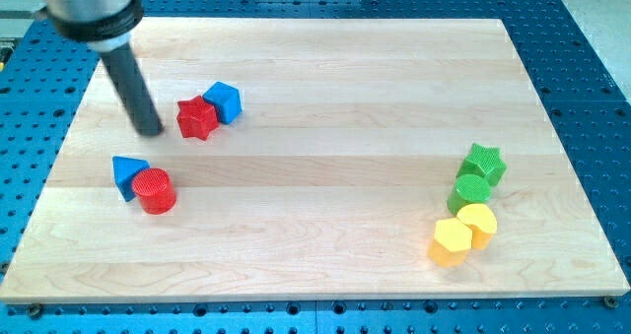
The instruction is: Separate the cube from the red star
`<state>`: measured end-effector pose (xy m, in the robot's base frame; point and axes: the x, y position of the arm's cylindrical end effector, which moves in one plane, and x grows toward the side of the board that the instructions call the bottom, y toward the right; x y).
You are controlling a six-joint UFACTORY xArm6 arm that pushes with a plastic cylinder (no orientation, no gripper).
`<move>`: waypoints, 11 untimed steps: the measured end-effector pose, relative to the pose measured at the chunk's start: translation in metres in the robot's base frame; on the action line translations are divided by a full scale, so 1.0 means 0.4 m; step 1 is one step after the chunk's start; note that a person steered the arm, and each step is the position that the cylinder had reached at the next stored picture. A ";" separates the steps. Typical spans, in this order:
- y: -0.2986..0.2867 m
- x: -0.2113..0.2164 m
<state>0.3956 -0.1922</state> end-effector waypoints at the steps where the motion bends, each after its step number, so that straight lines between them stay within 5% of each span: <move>1: 0.178 -0.034; 2: 0.381 -0.006; 4: 0.305 -0.118; 6: 0.591 -0.029; 7: 0.529 -0.098; 8: 0.721 -0.067; 10: 0.720 0.070; 11: 0.675 0.043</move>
